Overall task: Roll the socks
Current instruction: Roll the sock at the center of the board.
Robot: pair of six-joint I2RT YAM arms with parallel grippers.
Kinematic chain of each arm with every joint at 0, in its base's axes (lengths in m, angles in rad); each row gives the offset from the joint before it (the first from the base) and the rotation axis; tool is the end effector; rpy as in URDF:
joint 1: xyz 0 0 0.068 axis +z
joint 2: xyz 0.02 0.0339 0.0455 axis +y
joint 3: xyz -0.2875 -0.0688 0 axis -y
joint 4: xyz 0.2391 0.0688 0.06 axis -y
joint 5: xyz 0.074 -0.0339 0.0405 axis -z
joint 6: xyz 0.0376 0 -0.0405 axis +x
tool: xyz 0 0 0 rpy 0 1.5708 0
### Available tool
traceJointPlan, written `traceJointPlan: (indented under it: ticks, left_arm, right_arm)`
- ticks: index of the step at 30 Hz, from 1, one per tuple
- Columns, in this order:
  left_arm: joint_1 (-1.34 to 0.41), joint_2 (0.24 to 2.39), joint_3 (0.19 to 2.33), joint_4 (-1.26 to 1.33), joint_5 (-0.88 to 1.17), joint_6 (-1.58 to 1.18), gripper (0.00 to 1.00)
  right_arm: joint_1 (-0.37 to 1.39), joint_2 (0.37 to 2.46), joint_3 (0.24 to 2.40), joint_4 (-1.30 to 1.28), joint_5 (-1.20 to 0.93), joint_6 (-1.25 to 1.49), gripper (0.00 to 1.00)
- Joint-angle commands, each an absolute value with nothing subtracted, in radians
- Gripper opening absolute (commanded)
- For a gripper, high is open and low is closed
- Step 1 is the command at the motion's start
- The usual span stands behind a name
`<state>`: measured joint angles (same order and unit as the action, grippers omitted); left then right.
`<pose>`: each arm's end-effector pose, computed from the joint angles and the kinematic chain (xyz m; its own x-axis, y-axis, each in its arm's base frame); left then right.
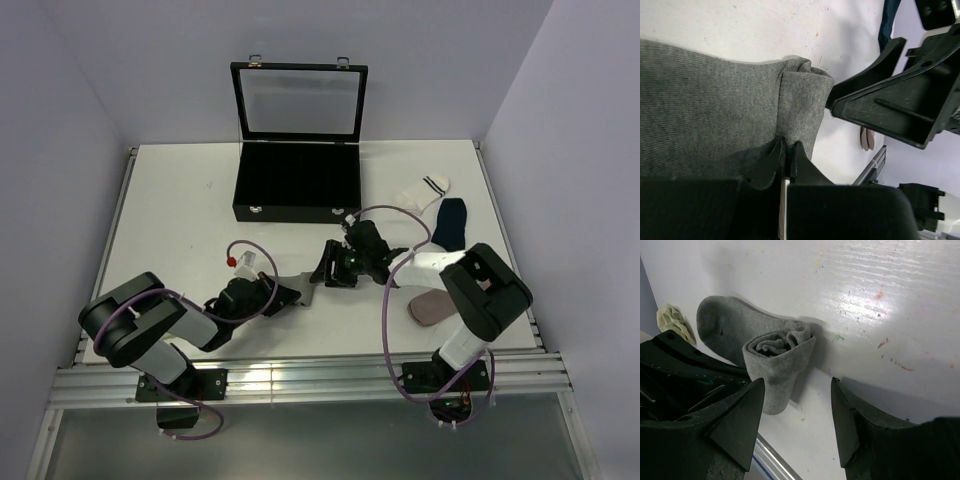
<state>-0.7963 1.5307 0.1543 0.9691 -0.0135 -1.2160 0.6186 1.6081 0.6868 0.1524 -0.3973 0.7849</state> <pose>0.1514 -0.1540 0.1336 -0.7583 -0.5657 -0.3240 -0.0145 0.5115 -0.8591 0.2370 0.1865 0.1711 -0.9388 0.1317 -0.3183 -0.1382 0.7024 0.6983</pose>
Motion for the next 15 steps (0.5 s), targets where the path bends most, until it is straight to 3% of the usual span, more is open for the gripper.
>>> traceJointPlan:
  ticks: [1, 10, 13, 15]
  left_arm:
    - [-0.776, 1.585, 0.103, 0.910, 0.020, -1.241, 0.01]
    - [-0.758, 1.615, 0.090, 0.887, 0.035, -1.246, 0.01]
    - [-0.750, 1.611, 0.103, 0.862, 0.041, -1.224, 0.02]
    - [-0.746, 1.598, 0.118, 0.815, 0.037, -1.201, 0.07]
  right_arm:
    - [0.630, 1.654, 0.699, 0.267, -0.463, 0.762, 0.63]
    - [0.650, 1.781, 0.722, 0.356, -0.540, 0.749, 0.61]
    - [0.650, 1.816, 0.730, 0.367, -0.551, 0.741, 0.53]
    - [0.650, 1.824, 0.724, 0.370, -0.546, 0.730, 0.38]
